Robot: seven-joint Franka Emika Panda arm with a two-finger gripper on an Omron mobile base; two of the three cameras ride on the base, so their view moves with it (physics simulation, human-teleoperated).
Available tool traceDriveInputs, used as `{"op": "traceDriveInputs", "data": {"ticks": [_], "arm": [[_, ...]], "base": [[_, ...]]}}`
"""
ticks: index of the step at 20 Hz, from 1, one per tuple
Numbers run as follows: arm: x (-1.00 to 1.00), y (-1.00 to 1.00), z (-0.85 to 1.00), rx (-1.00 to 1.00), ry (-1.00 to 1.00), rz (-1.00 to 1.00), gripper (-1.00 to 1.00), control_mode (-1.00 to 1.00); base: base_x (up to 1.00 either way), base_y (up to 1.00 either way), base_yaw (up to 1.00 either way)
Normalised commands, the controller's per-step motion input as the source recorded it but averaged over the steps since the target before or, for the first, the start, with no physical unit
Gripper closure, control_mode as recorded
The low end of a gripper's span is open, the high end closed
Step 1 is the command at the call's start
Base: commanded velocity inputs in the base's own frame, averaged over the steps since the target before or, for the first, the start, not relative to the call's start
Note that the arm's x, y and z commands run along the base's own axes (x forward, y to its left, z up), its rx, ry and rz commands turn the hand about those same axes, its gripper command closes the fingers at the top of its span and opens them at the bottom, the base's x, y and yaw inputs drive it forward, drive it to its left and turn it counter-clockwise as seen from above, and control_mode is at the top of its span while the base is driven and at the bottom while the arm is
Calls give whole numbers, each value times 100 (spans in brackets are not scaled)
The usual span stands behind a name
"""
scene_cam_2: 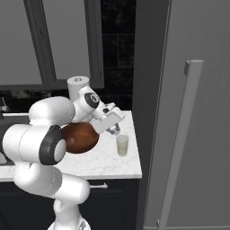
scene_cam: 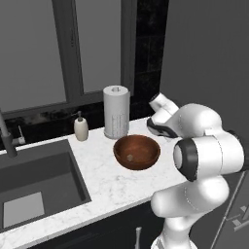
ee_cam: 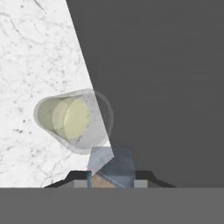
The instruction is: Grab a lemon wedge from the fridge and one ice cube from the ice bowl, and put them in the glass of lemonade.
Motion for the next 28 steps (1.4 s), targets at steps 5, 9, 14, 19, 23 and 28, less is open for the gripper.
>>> {"op": "traceDriveInputs", "data": {"ticks": [5,9,14,19,23,28], "arm": [[1,-34,-14,-3,0,0,100,-100],[6,-28,-18,-3,0,0,100,-100],[15,0,-21,-5,0,0,100,-100],[12,0,-16,-5,0,0,100,-100],[14,1,-10,-4,0,0,100,-100],[11,10,0,-4,0,0,-100,-100]], "base": [[0,0,0],[0,0,0],[0,0,0],[0,0,0],[0,0,0],[0,0,0]]}}
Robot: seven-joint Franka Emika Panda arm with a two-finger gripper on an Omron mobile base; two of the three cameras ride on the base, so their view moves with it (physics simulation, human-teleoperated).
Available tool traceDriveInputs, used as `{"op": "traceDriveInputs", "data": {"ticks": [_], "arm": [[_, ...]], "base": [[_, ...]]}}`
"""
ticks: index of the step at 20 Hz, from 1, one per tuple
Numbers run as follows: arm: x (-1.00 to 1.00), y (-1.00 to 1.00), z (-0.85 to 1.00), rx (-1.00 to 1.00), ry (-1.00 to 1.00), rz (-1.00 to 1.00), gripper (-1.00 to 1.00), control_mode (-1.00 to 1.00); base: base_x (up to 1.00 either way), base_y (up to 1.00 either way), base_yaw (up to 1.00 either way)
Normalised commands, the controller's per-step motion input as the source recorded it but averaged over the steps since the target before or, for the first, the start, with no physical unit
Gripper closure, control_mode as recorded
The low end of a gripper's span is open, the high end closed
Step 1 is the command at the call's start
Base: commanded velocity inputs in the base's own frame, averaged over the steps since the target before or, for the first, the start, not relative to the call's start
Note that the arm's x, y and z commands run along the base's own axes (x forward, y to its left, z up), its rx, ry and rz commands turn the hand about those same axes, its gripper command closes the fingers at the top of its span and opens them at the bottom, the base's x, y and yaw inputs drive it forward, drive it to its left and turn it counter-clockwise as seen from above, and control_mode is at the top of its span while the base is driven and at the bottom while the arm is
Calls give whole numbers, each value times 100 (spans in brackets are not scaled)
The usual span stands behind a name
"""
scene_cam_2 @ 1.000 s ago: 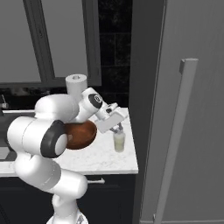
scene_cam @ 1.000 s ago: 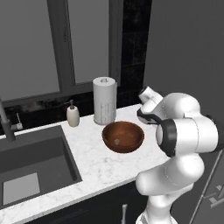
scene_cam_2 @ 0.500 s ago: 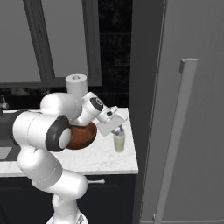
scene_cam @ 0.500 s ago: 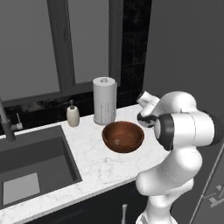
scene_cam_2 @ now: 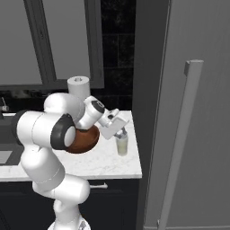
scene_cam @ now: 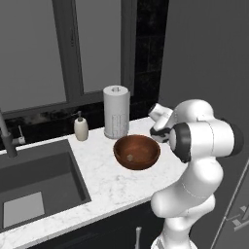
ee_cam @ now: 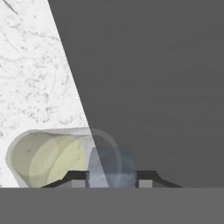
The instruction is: Grab a lemon wedge from the fridge and one ice cube from the ice bowl, and put them in the glass of lemonade.
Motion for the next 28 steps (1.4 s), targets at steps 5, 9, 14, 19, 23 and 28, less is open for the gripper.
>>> {"op": "traceDriveInputs", "data": {"ticks": [5,9,14,19,23,28], "arm": [[5,3,0,-1,0,0,-100,-100],[0,0,6,0,0,-1,-100,-100],[0,0,10,0,0,-5,-100,-100],[0,0,10,1,0,-8,-100,-100],[0,0,0,3,0,-12,-100,-100],[2,2,-4,6,-3,-13,-100,-100]], "base": [[0,0,0],[0,0,0],[0,0,0],[0,0,0],[0,0,0],[0,0,0]]}}
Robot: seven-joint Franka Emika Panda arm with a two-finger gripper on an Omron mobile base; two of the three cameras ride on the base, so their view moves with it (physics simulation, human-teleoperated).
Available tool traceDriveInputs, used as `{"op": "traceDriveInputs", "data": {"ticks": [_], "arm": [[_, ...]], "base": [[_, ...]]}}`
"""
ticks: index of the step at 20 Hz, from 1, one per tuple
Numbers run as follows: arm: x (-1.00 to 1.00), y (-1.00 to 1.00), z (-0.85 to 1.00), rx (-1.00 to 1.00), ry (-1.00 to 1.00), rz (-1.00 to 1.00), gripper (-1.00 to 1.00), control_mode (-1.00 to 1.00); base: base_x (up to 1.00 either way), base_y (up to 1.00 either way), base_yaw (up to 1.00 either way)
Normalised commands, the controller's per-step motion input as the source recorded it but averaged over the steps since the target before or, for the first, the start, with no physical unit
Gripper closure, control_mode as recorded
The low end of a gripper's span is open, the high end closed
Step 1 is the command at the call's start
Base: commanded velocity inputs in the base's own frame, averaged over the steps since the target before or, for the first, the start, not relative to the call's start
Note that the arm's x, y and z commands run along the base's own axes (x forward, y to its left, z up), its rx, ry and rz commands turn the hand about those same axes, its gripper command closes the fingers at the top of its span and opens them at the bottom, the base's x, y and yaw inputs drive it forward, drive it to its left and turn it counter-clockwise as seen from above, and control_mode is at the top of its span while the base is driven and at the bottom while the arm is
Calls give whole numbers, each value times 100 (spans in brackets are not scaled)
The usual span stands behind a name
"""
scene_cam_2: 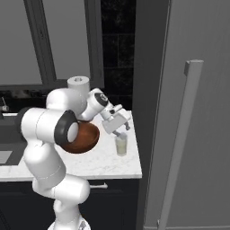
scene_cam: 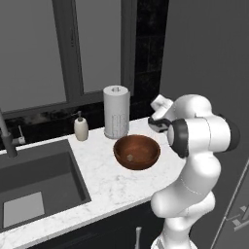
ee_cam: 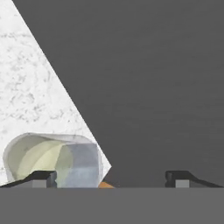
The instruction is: Grab a lemon wedge from the fridge and one ice cube from the ice bowl, and put them in the glass of lemonade.
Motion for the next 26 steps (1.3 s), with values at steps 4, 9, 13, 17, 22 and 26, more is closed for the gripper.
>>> {"op": "traceDriveInputs", "data": {"ticks": [4,9,13,17,22,26], "arm": [[1,23,2,6,-8,-16,-100,-100],[0,23,34,6,-13,-17,-100,-100],[-37,6,30,12,-26,-8,-100,-100],[-95,36,-3,11,-55,0,-100,-100],[-98,59,16,3,-39,11,-100,-100],[-87,38,58,0,-25,30,-100,-100]], "base": [[0,0,0],[0,0,0],[0,0,0],[0,0,0],[0,0,0],[0,0,0]]}}
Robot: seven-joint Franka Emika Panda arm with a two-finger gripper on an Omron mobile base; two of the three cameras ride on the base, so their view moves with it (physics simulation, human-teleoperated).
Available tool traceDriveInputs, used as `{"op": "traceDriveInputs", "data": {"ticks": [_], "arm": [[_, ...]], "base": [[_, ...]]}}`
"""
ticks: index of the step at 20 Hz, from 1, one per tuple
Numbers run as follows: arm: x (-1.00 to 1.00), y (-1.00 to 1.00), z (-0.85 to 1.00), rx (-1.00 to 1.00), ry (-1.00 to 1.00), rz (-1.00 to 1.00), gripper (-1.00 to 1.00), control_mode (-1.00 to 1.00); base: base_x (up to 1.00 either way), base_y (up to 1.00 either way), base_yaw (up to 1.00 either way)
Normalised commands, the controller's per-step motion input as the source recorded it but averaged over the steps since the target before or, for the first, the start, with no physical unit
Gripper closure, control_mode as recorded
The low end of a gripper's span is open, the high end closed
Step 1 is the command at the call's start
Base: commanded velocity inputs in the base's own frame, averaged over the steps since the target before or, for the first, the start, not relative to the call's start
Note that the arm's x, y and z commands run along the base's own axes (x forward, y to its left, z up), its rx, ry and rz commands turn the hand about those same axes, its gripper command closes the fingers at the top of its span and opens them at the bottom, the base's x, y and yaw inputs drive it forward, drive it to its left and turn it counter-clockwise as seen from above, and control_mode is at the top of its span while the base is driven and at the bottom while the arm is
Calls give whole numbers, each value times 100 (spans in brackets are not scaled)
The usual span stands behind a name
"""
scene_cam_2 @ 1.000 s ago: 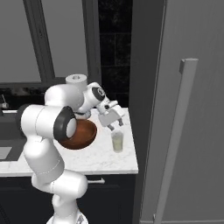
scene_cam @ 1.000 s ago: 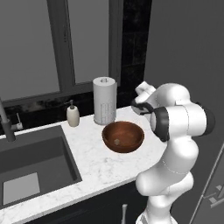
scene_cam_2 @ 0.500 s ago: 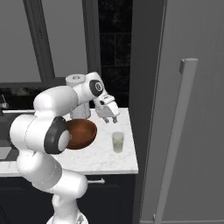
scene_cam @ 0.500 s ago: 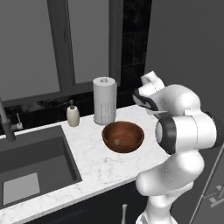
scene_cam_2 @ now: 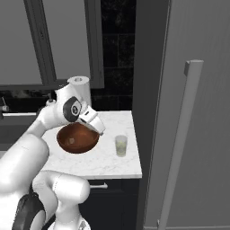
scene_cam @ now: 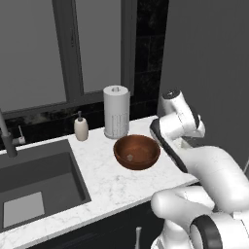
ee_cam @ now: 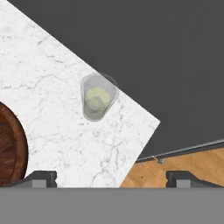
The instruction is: Grab a lemon wedge from the fridge and one ice cube from the ice bowl, and put them in the glass of lemonade.
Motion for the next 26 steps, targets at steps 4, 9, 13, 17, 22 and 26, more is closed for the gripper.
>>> {"op": "traceDriveInputs", "data": {"ticks": [4,9,13,17,22,26], "arm": [[-81,9,59,5,-23,38,-100,-100],[-72,9,46,11,-15,35,-100,-100],[-40,41,16,1,-1,22,-100,-100],[-43,42,14,0,-2,20,-100,-100],[-35,52,0,-4,-2,13,-100,-100],[-56,44,-10,-6,-4,12,-100,-100]], "base": [[0,0,0],[0,0,0],[0,0,0],[0,0,0],[0,0,0],[0,0,0]]}}
